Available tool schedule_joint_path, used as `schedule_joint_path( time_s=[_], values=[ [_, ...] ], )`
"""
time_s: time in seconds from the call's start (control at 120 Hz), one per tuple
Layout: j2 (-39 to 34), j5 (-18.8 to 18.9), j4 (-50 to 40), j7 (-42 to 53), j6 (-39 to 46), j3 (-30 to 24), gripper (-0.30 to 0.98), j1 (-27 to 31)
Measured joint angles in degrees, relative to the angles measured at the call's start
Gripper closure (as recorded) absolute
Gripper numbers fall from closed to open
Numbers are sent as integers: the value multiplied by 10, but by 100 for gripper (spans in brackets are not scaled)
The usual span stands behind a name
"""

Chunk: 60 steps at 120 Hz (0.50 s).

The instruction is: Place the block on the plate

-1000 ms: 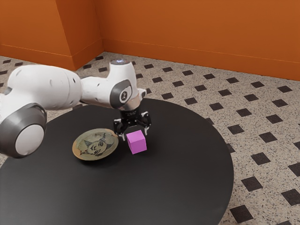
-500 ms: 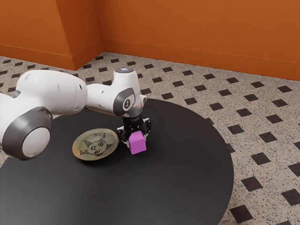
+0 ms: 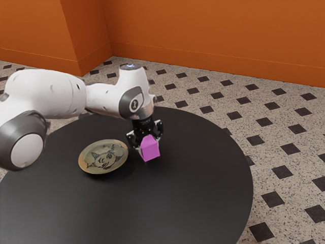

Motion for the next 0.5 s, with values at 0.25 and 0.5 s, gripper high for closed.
schedule_joint_path(
  time_s=[0.25,0.5],
  values=[
    [-77,7,-67,-12,-1,-9,29,80],
    [-81,21,-103,-19,1,-9,29,148]
  ],
)
